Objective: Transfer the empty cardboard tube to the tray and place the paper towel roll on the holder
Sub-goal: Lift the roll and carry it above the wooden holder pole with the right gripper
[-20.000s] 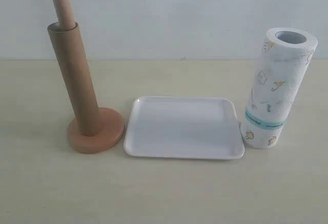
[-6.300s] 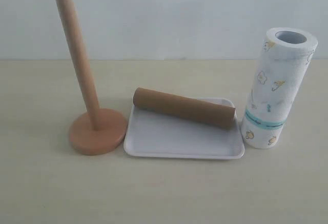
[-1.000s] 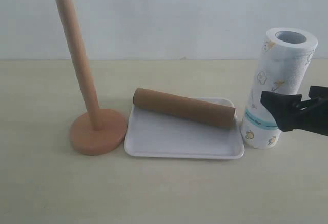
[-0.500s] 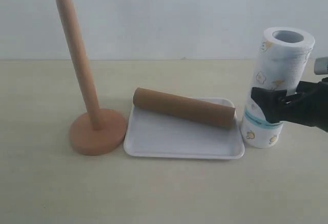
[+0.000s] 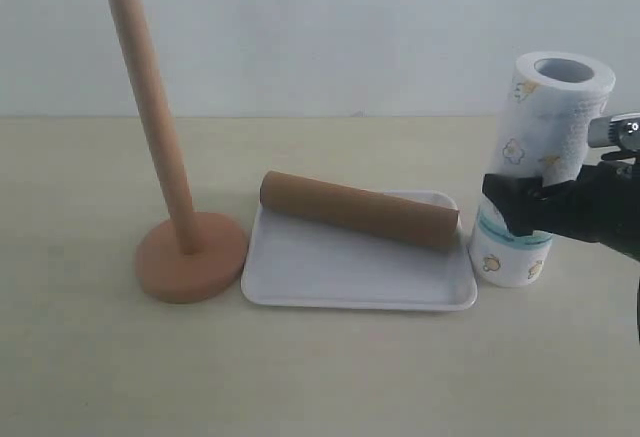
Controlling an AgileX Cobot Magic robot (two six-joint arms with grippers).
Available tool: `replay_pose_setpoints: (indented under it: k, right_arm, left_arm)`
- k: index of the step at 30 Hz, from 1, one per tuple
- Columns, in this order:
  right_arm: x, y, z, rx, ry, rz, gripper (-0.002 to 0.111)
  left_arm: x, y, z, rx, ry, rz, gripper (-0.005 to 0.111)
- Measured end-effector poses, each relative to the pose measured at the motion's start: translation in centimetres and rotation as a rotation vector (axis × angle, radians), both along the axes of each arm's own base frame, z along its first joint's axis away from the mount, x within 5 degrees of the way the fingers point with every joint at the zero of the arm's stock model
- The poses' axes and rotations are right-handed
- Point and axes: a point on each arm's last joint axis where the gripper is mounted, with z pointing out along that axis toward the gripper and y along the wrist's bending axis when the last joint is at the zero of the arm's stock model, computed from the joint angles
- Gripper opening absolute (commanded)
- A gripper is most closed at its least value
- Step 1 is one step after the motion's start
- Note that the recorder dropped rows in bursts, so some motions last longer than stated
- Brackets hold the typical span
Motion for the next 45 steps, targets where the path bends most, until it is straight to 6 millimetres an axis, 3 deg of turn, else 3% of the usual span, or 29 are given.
replay_pose_setpoints:
  k: [4,7,10,16,25,27,33,39,45]
  right_arm:
    - [0.3,0.0,-0.1,-0.001,0.001,-0.005,0.103]
    - [0.4,0.0,-0.1,-0.003,-0.001,-0.005,0.094]
    - [0.4,0.0,-0.1,-0.016,-0.007,0.0,0.067]
    - [0.4,-0.1,-0.1,-0.028,-0.009,0.001,-0.001]
    - [0.3,-0.2,0.2,-0.03,-0.001,-0.009,0.0]
    - [0.1,-0.3,1.3,-0.013,-0.008,-0.027,0.0]
    - [-2.5,0.1,10.1,0.056,-0.213,-0.046,0.0]
    - [-4.7,6.4,19.6,0.066,-0.333,0.159,0.0]
    - [-6.2,11.1,25.7,0.087,-0.396,0.256,0.0]
  left_arm:
    - [0.0,0.0,0.0,0.0,0.0,0.0,0.004]
    - [0.0,0.0,0.0,0.0,0.0,0.0,0.004]
    - [0.0,0.0,0.0,0.0,0.0,0.0,0.004]
    - [0.0,0.0,0.0,0.0,0.0,0.0,0.004]
    - [0.0,0.0,0.0,0.0,0.0,0.0,0.004]
    - [0.0,0.0,0.0,0.0,0.0,0.0,0.004]
    - [0.0,0.0,0.0,0.0,0.0,0.0,0.004]
    - [0.0,0.0,0.0,0.0,0.0,0.0,0.004]
    - [0.0,0.0,0.0,0.0,0.0,0.0,0.004]
